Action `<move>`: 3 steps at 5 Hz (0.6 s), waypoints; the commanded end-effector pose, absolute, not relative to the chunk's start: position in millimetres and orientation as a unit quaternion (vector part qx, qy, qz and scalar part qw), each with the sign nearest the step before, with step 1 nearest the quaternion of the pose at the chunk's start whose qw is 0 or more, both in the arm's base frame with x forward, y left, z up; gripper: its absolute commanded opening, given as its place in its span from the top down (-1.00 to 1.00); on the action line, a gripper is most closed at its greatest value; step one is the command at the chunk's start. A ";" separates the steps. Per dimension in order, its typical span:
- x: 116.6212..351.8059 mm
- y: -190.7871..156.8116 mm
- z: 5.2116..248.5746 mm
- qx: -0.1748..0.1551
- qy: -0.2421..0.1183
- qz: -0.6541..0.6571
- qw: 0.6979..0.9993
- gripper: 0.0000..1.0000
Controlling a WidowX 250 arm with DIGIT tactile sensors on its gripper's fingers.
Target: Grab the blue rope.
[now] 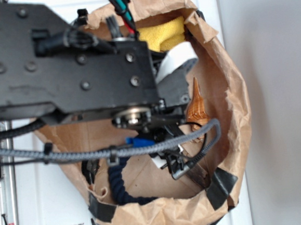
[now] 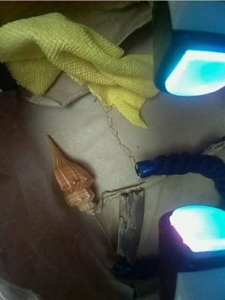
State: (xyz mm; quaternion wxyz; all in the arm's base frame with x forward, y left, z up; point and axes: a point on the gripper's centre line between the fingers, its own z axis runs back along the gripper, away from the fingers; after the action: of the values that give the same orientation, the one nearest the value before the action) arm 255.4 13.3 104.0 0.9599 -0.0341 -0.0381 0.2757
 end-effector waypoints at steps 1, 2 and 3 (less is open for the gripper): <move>255.6 13.6 86.3 -0.021 -0.070 0.267 0.961 -1.00; 254.4 -1.7 63.4 -0.004 -0.062 0.215 0.975 -1.00; 245.5 -11.7 55.9 -0.023 -0.046 0.175 0.983 -1.00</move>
State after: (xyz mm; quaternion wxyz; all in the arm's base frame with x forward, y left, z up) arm 240.6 -18.4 45.4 0.9829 -0.0180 -0.0257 0.1816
